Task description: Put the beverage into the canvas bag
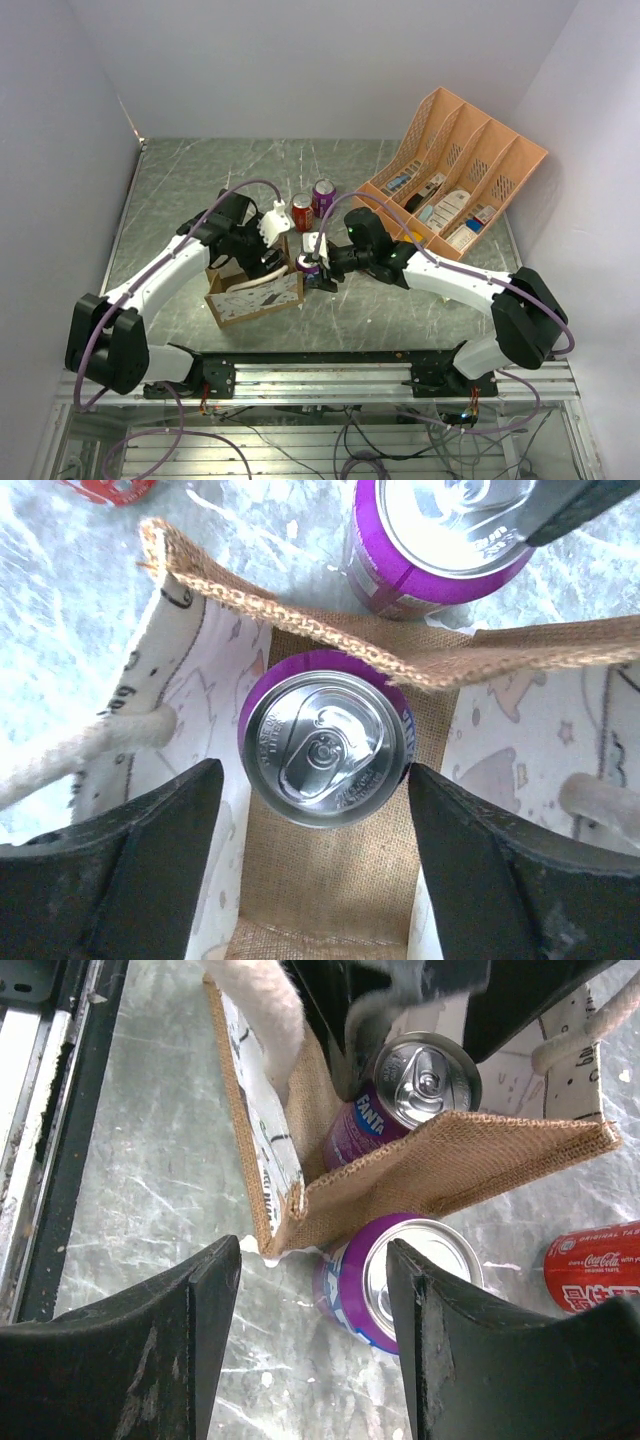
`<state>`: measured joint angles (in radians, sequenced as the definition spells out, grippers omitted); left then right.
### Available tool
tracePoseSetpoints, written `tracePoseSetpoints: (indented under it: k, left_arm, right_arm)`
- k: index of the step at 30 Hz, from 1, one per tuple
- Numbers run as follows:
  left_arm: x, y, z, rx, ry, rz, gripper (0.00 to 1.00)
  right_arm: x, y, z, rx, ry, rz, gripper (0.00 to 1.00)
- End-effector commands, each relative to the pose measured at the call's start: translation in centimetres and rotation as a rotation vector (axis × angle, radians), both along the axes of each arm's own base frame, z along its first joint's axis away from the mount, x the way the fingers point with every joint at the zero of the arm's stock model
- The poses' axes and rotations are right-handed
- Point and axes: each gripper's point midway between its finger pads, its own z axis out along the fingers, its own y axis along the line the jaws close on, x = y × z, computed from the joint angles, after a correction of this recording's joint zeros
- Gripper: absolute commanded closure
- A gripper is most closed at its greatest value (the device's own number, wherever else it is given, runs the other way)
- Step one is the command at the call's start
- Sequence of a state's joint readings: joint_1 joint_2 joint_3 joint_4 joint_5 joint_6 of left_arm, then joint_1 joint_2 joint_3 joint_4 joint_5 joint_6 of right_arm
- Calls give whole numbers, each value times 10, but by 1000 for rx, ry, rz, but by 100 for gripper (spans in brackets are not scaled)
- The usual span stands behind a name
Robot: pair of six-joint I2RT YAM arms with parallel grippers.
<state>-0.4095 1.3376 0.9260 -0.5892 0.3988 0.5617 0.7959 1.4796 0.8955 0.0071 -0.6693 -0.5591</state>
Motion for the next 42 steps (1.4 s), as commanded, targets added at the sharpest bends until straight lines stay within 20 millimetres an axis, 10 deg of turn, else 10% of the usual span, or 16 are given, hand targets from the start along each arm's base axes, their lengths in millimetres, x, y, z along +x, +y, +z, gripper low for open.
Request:
tracePoseSetpoints:
  k: [1,21,42]
  left_arm:
    - [0,-10,30,-54,-60,-46,11]
    - [5,-5,153,-149,-284,31,10]
    - [2,17,189,-202,-458,161,1]
  right_arm:
    - [2,-3,10,7,-40,15,39]
    - [33,-31,45,64,-98,-119,27]
    - [47,-42,1,19,165,-118,10]
